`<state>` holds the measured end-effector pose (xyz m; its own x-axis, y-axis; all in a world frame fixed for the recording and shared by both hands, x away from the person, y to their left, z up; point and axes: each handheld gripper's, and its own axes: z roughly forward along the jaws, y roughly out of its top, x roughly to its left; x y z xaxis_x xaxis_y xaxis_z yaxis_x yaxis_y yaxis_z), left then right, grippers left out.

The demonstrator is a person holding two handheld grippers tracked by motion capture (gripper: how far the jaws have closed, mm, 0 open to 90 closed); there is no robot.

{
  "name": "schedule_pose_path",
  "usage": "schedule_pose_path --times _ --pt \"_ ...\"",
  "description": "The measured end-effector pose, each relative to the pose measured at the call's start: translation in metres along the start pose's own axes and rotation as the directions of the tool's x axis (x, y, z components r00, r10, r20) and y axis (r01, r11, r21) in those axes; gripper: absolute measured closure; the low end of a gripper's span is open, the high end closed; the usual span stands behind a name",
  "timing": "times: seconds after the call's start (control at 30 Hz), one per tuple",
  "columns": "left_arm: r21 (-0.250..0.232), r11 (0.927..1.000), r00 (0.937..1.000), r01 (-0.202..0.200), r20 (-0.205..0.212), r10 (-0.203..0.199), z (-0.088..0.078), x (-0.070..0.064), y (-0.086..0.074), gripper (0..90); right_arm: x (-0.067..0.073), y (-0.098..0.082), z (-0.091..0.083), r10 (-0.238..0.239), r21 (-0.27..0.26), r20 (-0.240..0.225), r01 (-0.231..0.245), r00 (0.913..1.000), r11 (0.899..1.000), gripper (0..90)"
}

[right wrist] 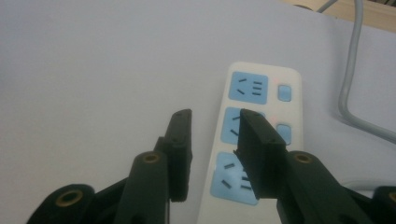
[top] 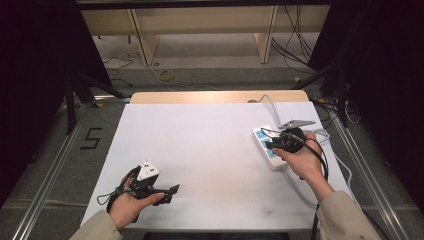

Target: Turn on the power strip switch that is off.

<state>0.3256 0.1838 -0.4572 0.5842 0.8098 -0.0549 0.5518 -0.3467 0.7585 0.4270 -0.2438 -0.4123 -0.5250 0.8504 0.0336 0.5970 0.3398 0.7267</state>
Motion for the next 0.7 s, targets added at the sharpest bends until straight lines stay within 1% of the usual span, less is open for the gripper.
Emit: schedule_pose_path --times 0.17,0.27,0.33,0.4,0.5,0.57,0.7 --pt "0.000 1.0000 1.0000 0.001 0.000 -0.001 0.000 0.000 0.000 14.1 0.010 -0.006 -0.005 -0.010 -0.021 -0.027 0.009 0.9996 1.000 60.4" --pt "0.000 1.0000 1.0000 0.000 -0.001 0.000 0.000 0.000 0.000 14.1 0.012 -0.008 -0.008 -0.020 -0.033 -0.032 0.019 0.9993 0.999 58.6" --pt "0.000 1.0000 1.0000 0.002 0.000 -0.002 0.000 0.000 0.000 14.1 0.016 -0.013 -0.011 -0.026 -0.051 -0.059 0.023 0.9980 0.998 57.5" --pt "-0.002 1.0000 1.0000 0.001 0.000 -0.001 0.000 0.000 0.000 14.1 0.017 -0.017 -0.013 -0.038 -0.066 -0.074 0.033 0.9966 0.997 56.6" --pt "-0.003 1.0000 1.0000 0.002 0.000 -0.002 0.000 0.000 0.000 14.2 0.018 -0.021 -0.015 -0.041 -0.074 -0.092 0.034 0.9950 0.997 56.2" --pt "-0.002 1.0000 1.0000 0.002 0.000 -0.002 0.000 0.000 0.000 14.2 0.020 -0.028 -0.018 -0.052 -0.091 -0.112 0.042 0.9923 0.995 54.0" --pt "-0.003 1.0000 1.0000 0.001 0.001 -0.001 0.000 0.000 0.000 14.2 0.022 -0.034 -0.022 -0.060 -0.108 -0.111 0.048 0.9919 0.993 50.8"
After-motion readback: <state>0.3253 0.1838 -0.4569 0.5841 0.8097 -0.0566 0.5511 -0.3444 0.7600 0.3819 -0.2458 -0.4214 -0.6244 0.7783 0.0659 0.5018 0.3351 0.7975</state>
